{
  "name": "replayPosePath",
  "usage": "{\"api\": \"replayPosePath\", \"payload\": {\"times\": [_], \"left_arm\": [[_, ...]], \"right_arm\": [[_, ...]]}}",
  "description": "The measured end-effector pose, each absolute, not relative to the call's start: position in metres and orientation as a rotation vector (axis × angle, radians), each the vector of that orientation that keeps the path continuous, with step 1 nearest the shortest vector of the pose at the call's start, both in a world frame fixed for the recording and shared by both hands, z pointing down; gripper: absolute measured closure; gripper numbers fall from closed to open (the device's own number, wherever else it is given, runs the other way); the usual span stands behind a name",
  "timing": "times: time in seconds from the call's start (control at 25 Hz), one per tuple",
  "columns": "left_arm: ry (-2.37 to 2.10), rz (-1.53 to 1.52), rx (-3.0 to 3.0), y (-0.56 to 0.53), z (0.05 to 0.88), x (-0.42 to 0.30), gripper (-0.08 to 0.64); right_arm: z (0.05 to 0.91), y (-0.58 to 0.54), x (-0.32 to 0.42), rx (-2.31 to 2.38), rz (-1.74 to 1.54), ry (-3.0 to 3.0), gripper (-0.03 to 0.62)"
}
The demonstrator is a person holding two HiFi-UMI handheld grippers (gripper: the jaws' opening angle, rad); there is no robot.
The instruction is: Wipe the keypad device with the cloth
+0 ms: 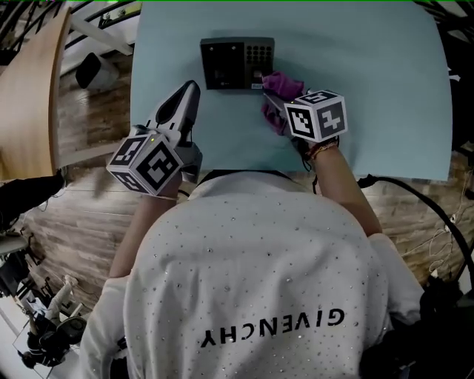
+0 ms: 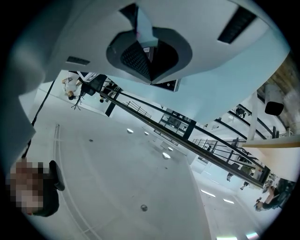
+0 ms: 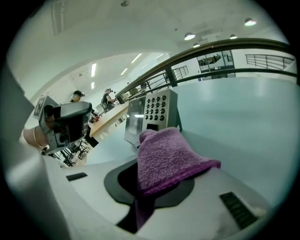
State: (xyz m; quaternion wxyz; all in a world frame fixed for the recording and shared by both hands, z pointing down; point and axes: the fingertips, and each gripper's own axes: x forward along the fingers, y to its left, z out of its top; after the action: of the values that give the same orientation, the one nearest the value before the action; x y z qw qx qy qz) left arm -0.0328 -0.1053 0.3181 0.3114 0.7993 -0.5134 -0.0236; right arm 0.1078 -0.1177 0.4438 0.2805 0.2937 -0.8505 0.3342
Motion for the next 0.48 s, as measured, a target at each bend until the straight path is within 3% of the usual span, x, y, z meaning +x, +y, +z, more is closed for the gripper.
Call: {"api": "replayPosePath", "payload": {"times": [0.48], "left_arm": [[-1.553,-0.115,2.03,-0.052,0.302,-0.071,0.56]], "right_arm": [[0.344,-0.226,0.118,1.175,1.267,-2.672,0.554]]}}
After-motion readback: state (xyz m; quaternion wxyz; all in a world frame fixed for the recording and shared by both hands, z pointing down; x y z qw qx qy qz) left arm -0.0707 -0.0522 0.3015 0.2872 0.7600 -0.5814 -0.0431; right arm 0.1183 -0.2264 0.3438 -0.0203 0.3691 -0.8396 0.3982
